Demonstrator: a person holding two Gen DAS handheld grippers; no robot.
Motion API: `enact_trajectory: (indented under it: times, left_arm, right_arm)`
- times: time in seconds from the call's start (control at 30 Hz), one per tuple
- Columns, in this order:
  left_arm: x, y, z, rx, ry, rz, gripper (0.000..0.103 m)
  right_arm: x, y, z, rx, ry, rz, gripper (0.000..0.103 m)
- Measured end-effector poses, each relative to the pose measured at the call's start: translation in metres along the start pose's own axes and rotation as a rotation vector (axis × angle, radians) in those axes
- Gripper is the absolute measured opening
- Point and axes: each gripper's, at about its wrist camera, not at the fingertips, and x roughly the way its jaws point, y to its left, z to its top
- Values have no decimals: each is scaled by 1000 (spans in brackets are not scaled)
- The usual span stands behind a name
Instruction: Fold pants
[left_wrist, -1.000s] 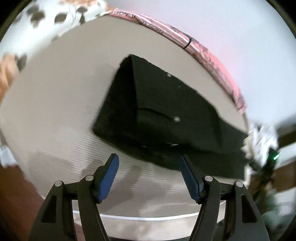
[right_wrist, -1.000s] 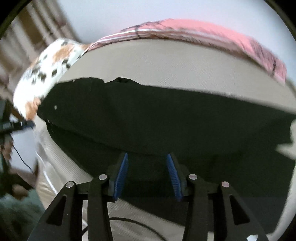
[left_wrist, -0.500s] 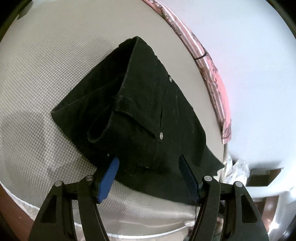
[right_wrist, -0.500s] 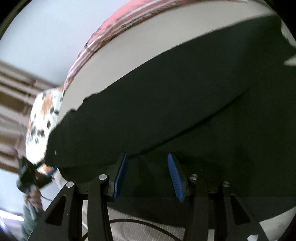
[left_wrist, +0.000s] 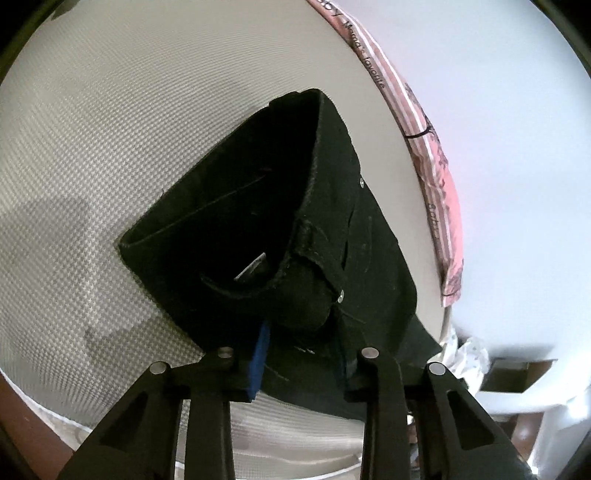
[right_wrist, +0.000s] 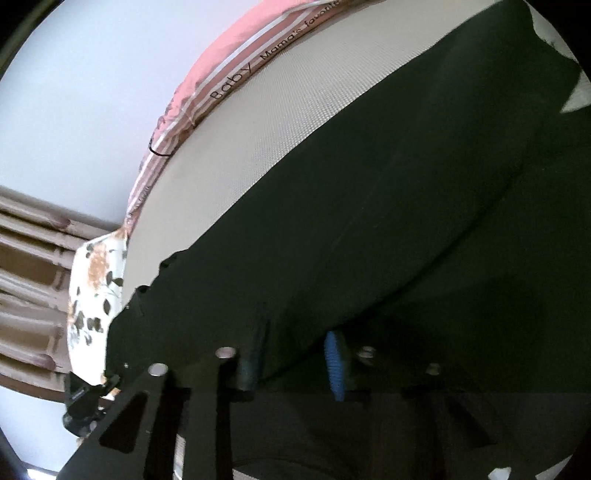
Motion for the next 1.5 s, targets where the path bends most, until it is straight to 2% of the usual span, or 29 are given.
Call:
enact_trajectory:
  times: [0.03,0.13,0.23,0.33,0.5,0.6,0.67,0.77,0.93,1.07,1.2,1.27,1.37,1.5]
  left_arm:
    - [3,-4,1,10,0,12,27]
    - [5,-9,4,35,1,18,19]
    - [3,-23,13,91,-10,30,16]
    - [-1,-54,29,185,-45,33,15]
    - [-15,-121,54,378,-113,-28,15]
    - [-14,-147,63,502,-112,-35,15]
    - [-11,-148,64,569,-95,-6,15]
    - [-3,-128,62,563,-32,32,15]
    - [1,-67,45,489,64,133,15]
    - [12,-16,30,336,138,147,15]
    - [16,-2,22,278,133,129,15]
    - [12,-7,24,289,117,129,15]
    - [1,-21,22,376,71,154,15]
    - [8,-22,24,431,82,224,15]
  right_arm:
    - [0,1,0,-6,-1,-11,12]
    - [-2,1,0,-22,-7,-28,8]
    - [-8,5,-1,-49,-22,-35,7]
    - [-12,14,-4,-88,-30,-41,7]
    - [-15,19,-8,-96,-33,-35,6]
    - [-19,18,-13,-94,-28,-26,6]
    - [-21,18,-17,-90,-20,-22,6]
    - [-24,17,-24,-92,0,-20,6]
    - [-17,15,-37,-97,57,-25,6]
    - [-5,14,-48,-122,112,-68,6]
    - [-4,11,-48,-105,119,-59,5]
    - [-5,13,-49,-114,117,-65,5]
    - [-7,15,-52,-112,115,-57,5]
    - [-8,17,-56,-123,124,-54,5]
